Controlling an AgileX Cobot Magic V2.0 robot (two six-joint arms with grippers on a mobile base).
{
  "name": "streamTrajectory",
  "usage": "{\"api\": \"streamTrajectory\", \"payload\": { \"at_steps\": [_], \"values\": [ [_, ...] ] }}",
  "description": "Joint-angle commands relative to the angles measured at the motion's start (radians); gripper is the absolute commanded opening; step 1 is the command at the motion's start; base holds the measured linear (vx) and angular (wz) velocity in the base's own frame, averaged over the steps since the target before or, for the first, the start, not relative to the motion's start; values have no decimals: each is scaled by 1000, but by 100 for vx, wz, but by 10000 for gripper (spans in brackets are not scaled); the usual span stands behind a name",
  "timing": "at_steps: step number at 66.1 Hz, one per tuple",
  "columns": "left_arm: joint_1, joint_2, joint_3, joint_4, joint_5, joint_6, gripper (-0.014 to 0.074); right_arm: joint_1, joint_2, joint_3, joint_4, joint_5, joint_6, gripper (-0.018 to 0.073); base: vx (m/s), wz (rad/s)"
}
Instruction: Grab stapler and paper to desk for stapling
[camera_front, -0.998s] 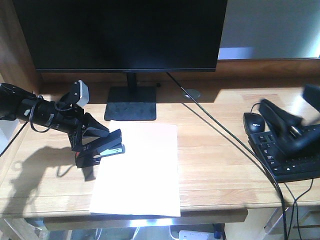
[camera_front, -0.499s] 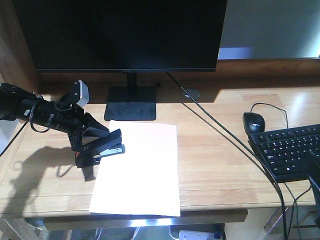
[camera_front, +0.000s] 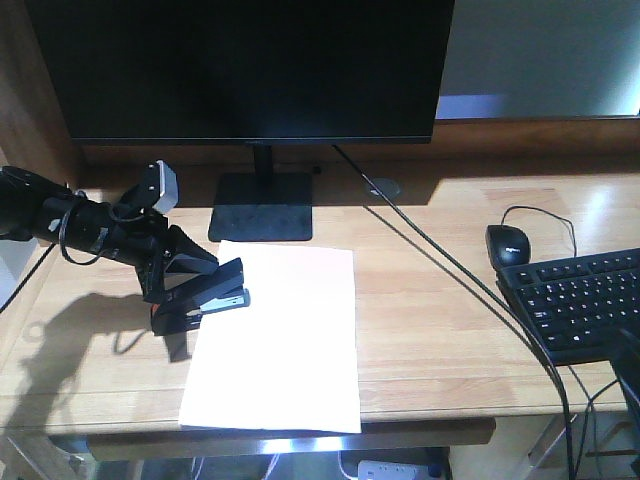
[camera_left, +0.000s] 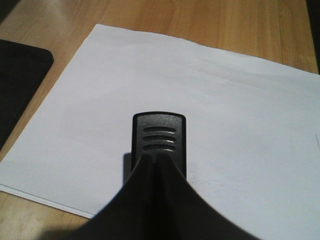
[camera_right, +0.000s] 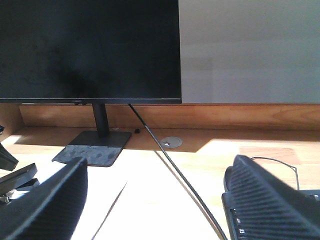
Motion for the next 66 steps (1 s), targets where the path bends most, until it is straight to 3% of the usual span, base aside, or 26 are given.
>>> {"api": "streamTrajectory", "payload": {
  "at_steps": [1, 48, 55, 66],
  "values": [
    [-4, -66, -21, -60, 34, -9, -7, -3, 6, -26, -3, -65, 2, 560, 0, 0],
    [-4, -64, -21, -61, 32, -7, -7, -3, 6, -26, -3, -65, 2, 560, 0, 0],
    [-4, -60, -21, -94, 12, 40, -7, -3, 6, -26, -3, -65, 2, 560, 0, 0],
    [-4, -39, -21, -120, 8, 42, -7, -3, 6, -26, -3, -65, 2, 560, 0, 0]
  ]
}}
